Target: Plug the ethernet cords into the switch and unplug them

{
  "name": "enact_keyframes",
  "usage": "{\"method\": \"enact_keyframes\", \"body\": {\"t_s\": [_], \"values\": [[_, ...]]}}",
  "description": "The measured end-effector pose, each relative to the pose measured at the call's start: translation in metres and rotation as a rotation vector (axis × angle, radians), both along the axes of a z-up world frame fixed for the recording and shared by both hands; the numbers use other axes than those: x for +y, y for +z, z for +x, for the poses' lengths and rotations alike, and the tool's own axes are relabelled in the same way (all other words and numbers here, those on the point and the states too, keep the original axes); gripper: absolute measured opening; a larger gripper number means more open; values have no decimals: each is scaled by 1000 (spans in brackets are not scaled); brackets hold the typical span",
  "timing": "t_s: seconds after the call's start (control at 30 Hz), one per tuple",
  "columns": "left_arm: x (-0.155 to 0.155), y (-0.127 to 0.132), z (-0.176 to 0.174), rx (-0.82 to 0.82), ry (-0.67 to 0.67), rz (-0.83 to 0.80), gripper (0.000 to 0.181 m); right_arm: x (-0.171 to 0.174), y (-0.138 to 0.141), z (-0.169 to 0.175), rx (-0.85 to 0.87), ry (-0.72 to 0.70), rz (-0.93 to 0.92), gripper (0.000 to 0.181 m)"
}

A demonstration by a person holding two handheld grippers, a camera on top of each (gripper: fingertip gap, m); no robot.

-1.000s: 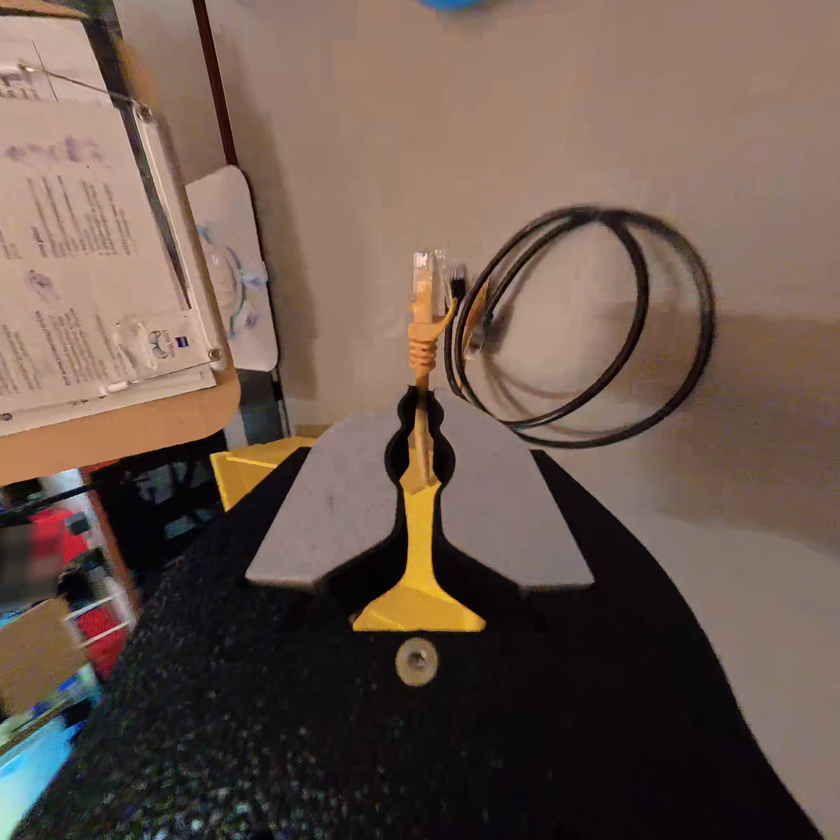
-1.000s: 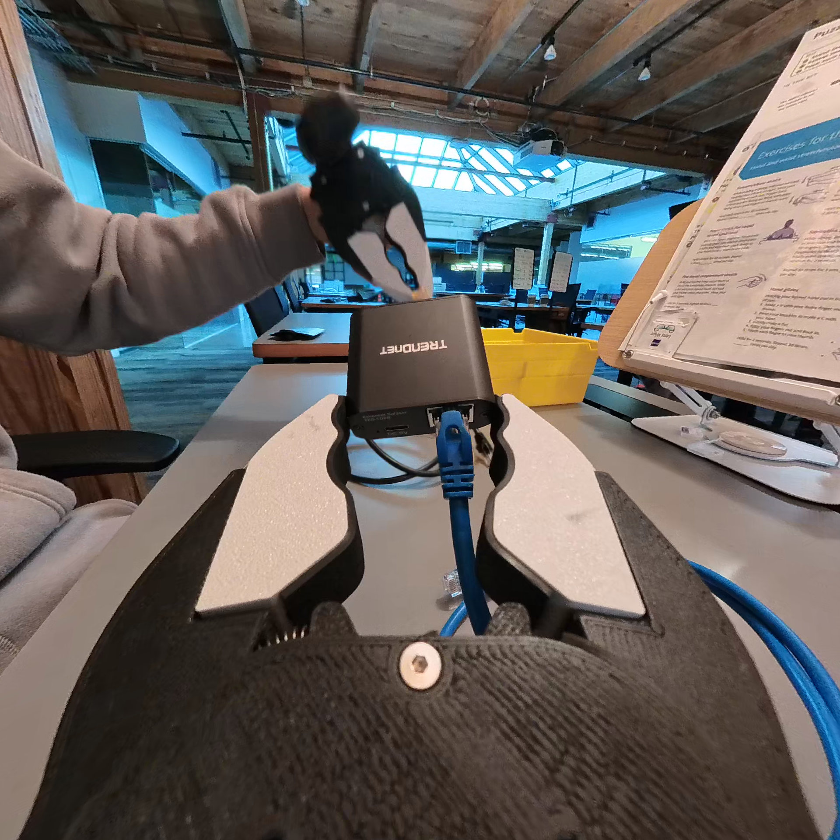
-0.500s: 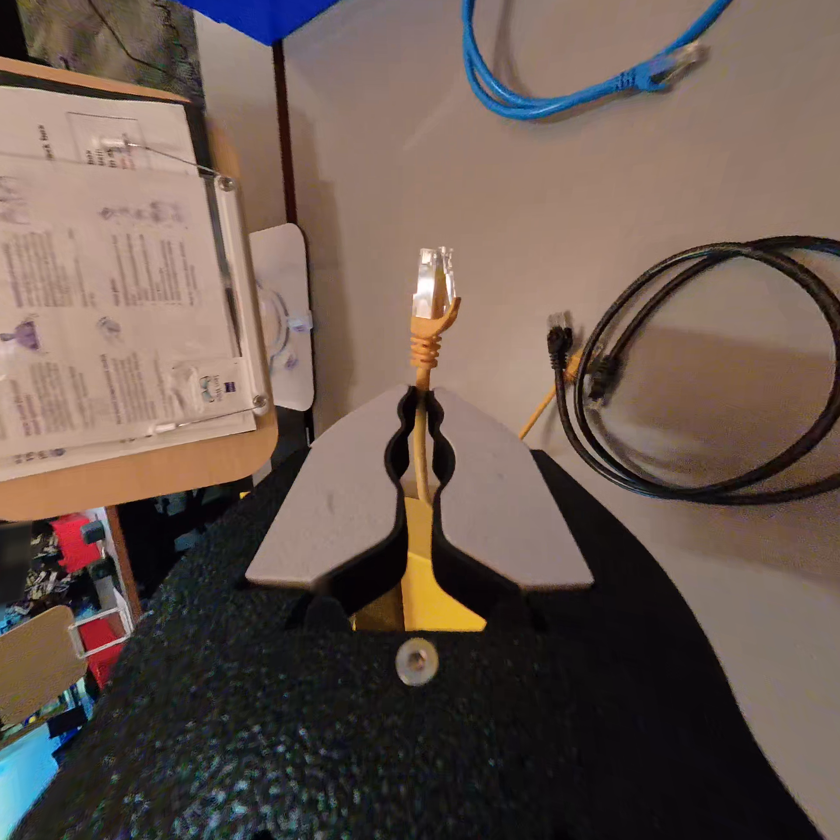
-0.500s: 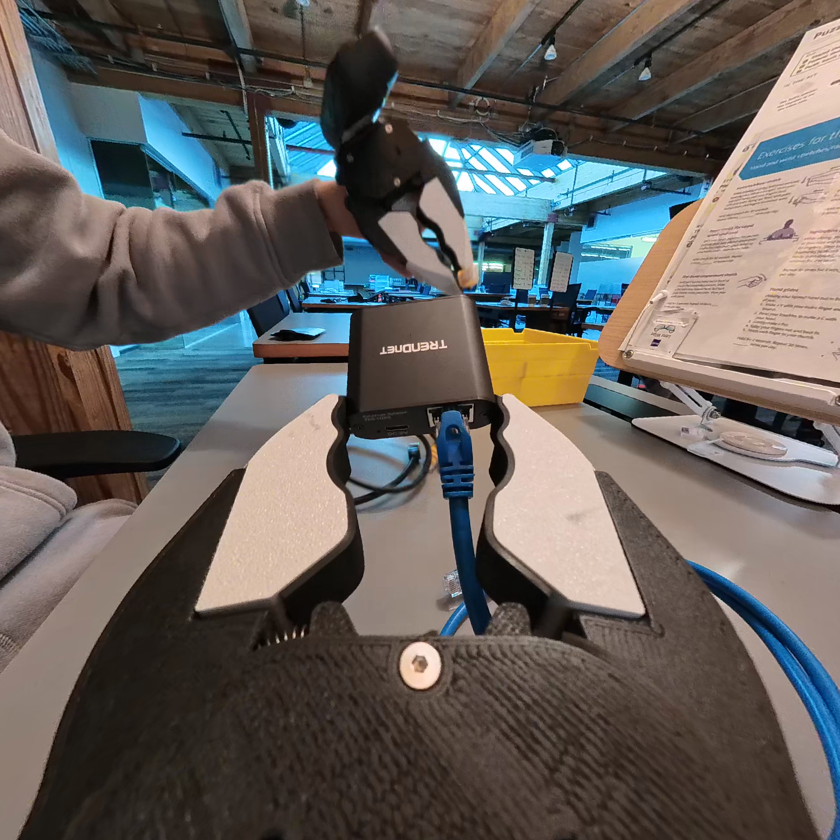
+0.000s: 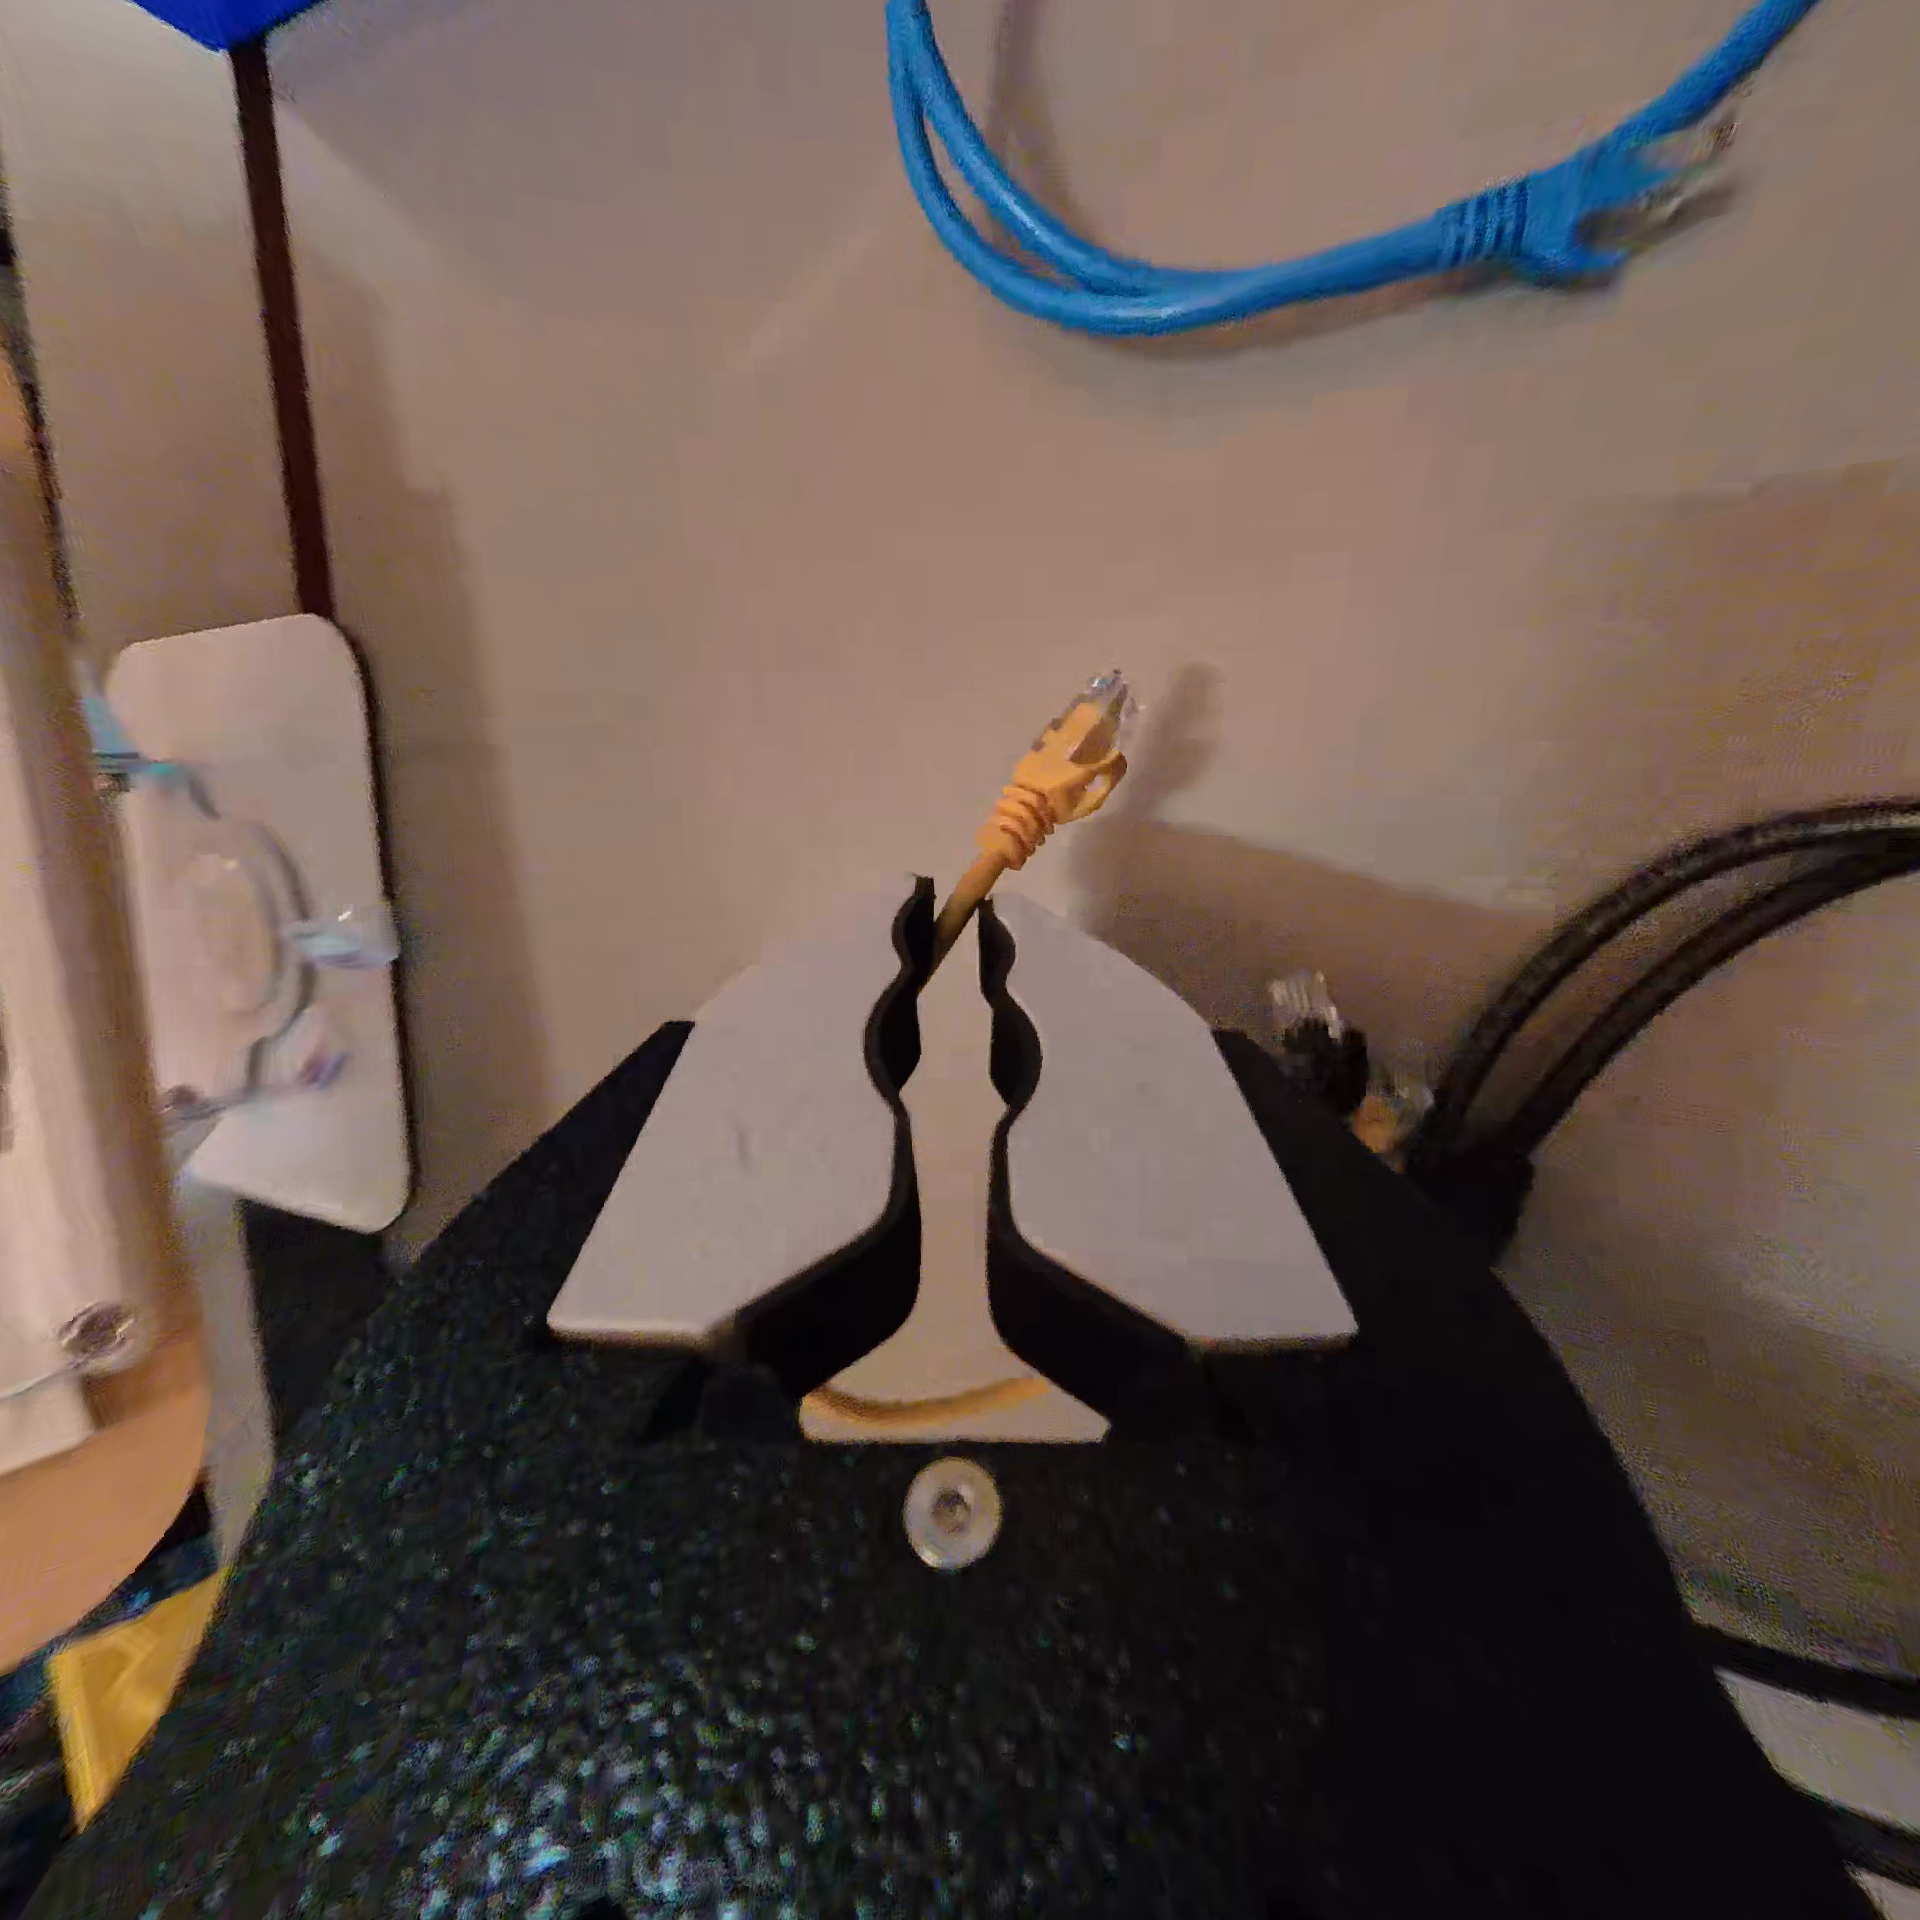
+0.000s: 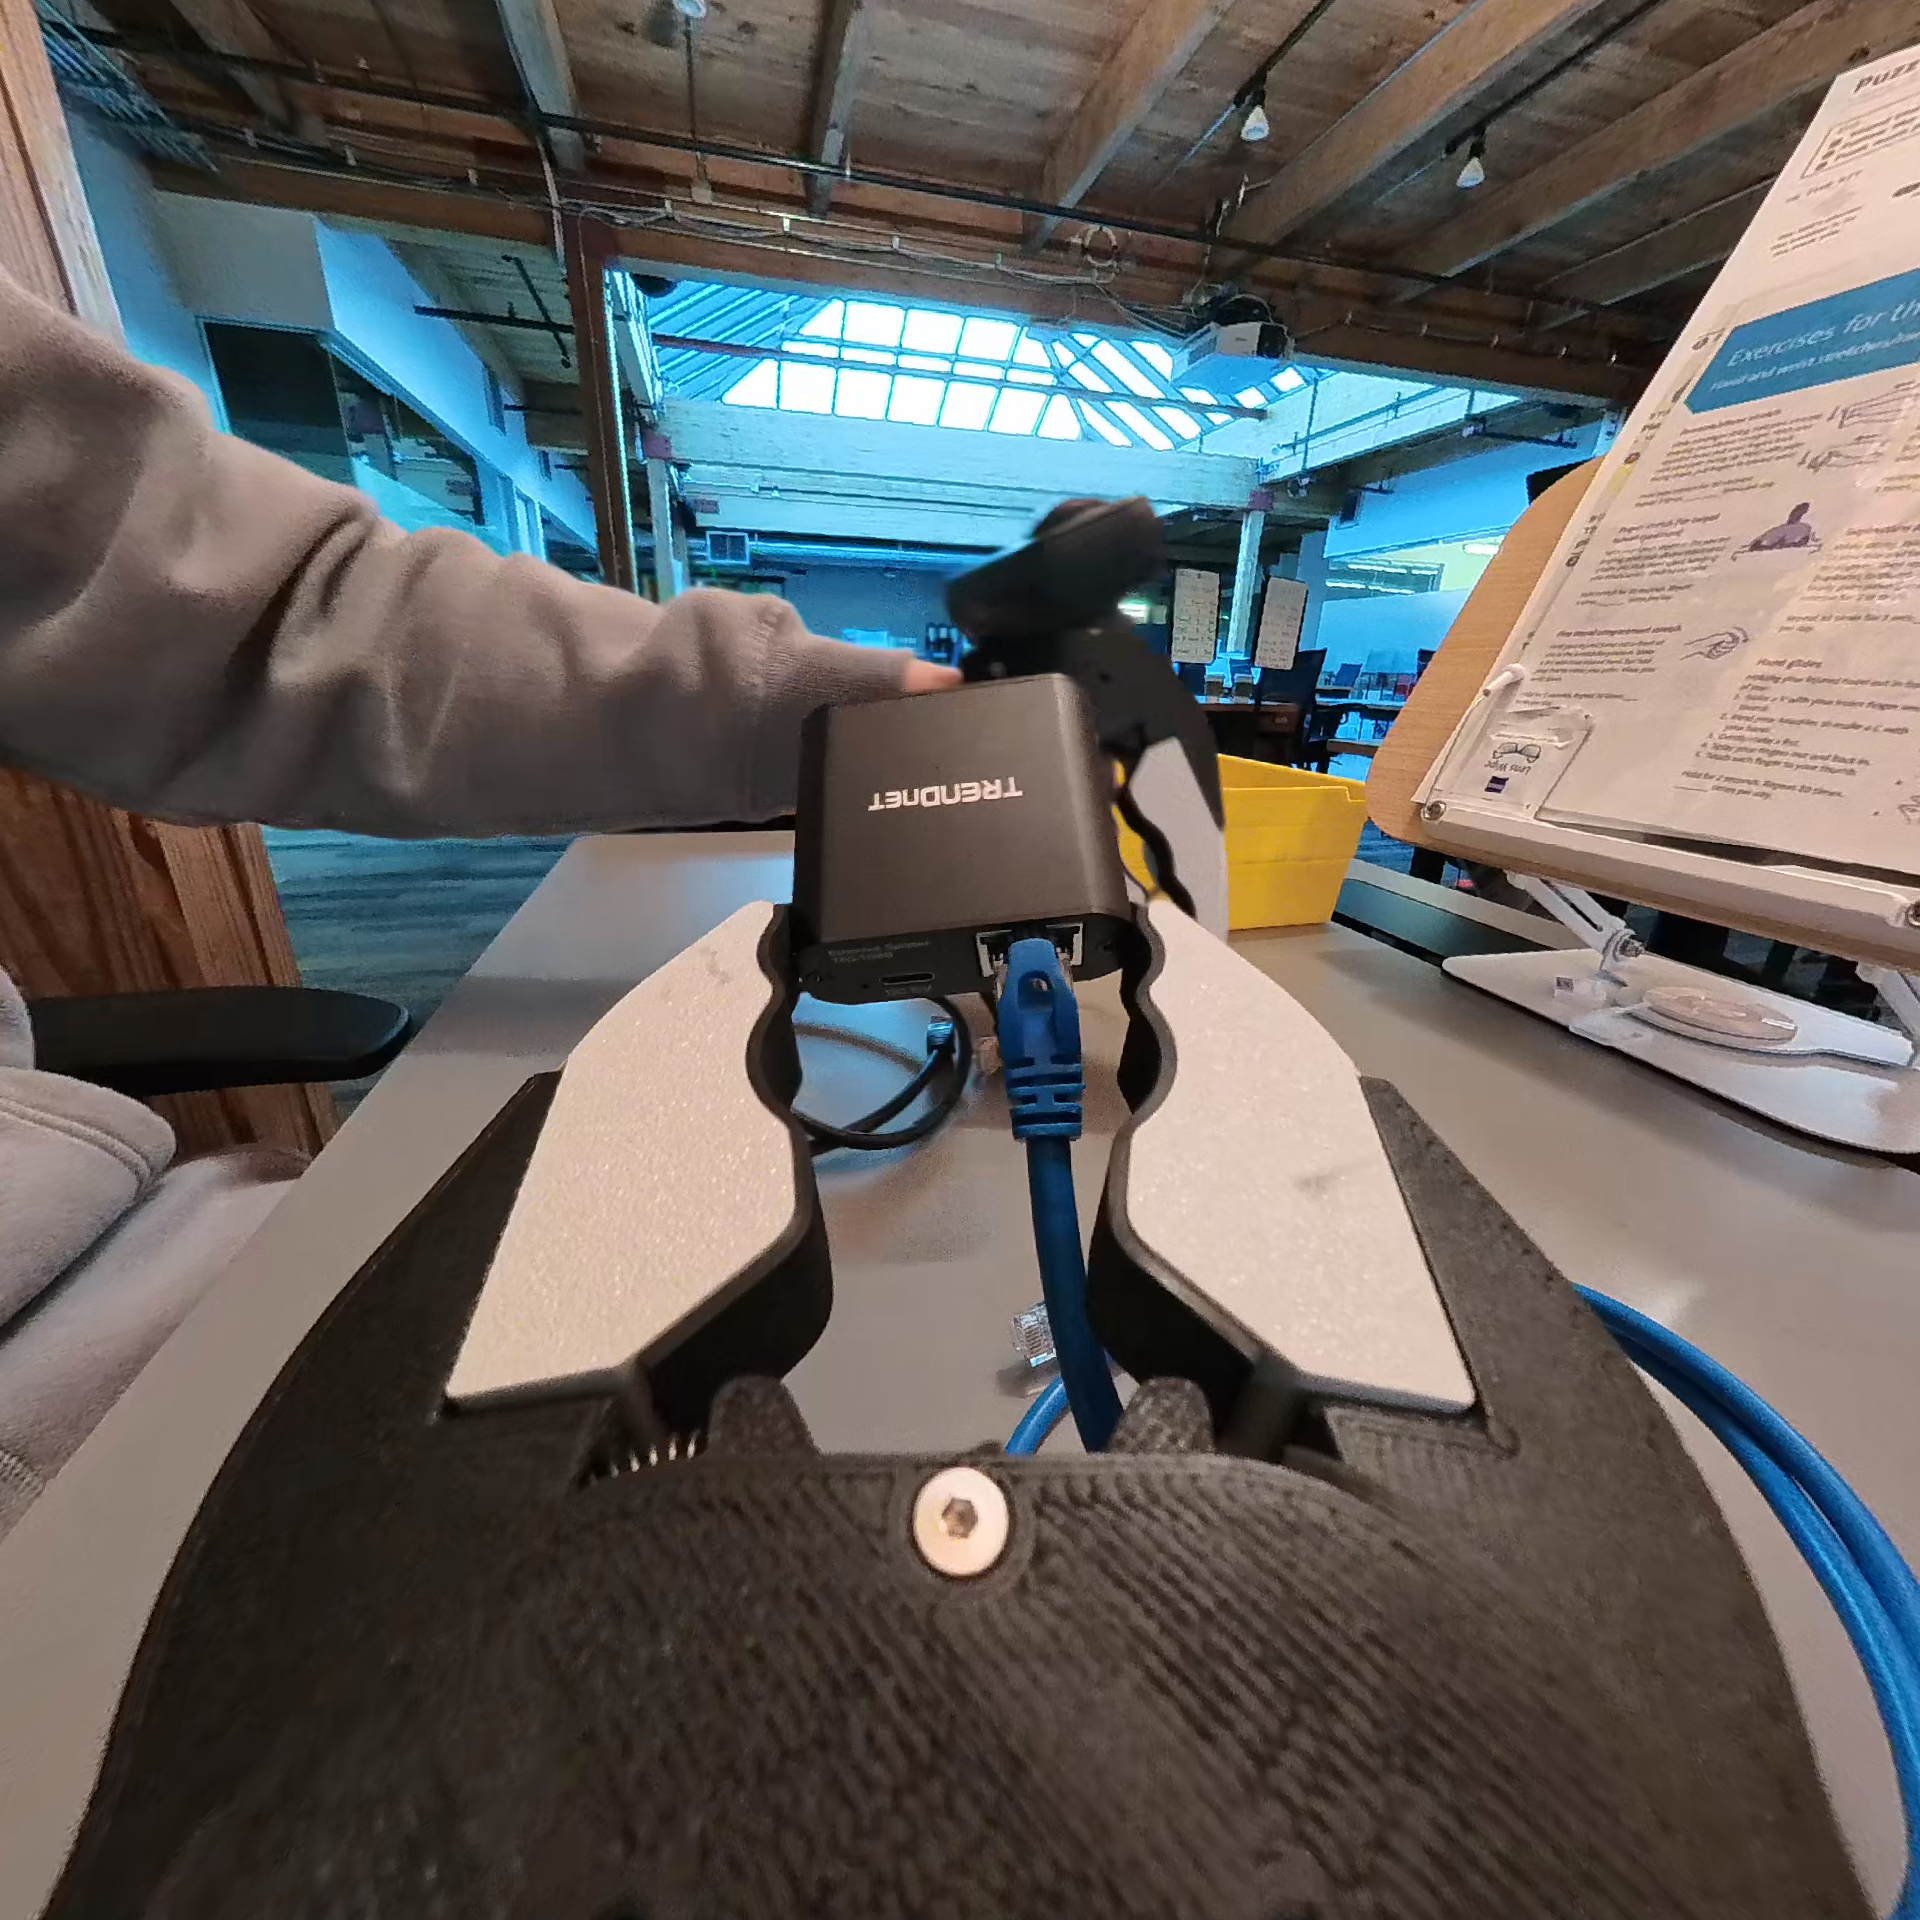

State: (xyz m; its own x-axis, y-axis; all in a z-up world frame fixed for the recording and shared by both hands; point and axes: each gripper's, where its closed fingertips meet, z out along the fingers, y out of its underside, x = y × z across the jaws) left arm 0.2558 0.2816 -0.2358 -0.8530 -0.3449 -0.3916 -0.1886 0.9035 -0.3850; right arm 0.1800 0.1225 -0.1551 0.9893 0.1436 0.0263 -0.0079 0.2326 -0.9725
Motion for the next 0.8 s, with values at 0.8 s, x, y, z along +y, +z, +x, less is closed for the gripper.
{"method": "enact_keyframes", "body": {"t_s": [0.8], "values": [[-24, -49, 36, 72, -261, -142, 9, 1, -1, -1, 2, 18, -8, 60]]}}
